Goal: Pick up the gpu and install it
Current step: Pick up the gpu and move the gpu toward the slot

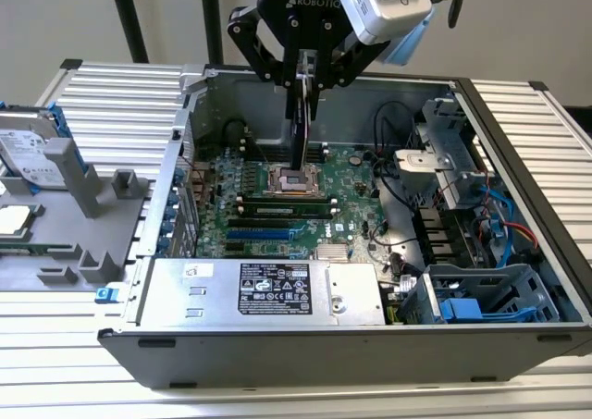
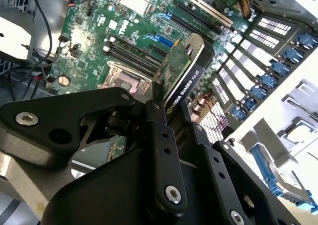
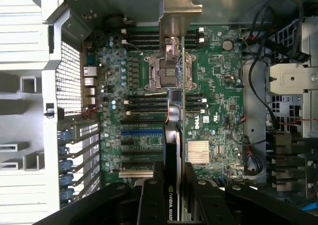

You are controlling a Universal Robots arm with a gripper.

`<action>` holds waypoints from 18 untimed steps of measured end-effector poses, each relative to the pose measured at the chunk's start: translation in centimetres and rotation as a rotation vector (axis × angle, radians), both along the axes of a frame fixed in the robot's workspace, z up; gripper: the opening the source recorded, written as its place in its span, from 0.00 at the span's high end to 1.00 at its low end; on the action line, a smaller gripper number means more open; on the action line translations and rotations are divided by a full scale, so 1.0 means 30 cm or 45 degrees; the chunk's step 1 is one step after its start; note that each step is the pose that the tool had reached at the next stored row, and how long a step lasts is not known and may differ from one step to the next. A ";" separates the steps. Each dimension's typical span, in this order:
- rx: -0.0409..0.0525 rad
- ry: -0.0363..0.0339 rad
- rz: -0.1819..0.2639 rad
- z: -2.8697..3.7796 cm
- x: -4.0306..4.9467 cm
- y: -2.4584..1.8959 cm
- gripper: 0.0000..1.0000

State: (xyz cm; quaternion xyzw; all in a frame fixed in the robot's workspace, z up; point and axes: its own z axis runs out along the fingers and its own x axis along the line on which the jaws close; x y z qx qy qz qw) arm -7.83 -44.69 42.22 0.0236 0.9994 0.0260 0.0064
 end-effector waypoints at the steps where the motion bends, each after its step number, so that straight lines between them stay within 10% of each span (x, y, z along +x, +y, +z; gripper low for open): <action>1: 0.000 0.0000 0.000 0.000 0.000 0.000 1.00; 18: 0.000 -0.0001 0.003 0.000 0.001 0.000 1.00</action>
